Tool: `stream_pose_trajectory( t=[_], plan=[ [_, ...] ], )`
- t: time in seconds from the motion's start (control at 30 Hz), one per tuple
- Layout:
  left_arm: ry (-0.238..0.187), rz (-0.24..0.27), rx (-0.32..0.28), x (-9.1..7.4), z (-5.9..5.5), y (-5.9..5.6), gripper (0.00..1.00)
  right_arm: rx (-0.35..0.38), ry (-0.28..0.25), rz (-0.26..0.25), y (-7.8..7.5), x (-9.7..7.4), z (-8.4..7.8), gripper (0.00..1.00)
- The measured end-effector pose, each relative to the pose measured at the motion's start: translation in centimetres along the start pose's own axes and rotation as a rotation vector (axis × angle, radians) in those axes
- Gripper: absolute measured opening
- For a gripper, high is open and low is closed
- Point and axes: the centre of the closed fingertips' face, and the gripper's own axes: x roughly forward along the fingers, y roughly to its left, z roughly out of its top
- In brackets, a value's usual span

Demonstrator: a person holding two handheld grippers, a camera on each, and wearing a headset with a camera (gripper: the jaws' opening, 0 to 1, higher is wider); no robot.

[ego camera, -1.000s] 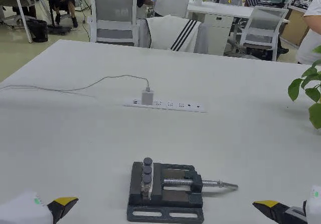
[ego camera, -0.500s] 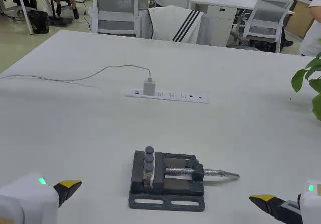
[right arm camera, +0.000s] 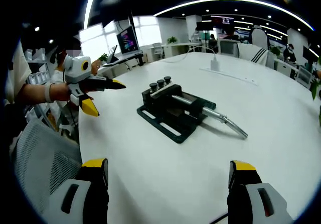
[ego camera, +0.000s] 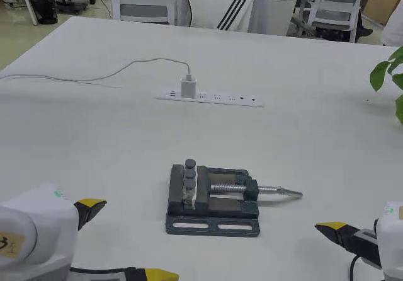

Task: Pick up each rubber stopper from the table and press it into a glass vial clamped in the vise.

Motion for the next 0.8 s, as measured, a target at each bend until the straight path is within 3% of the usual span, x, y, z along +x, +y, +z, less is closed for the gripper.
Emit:
stream_pose_trajectory(
  t=[0.8],
  plan=[
    [-0.007, 0.023, -0.008, -1.2, 0.1, 0.1, 0.99, 0.02, -0.009, -0.025, -0.4, -1.0, -0.3, 0.99]
  ],
)
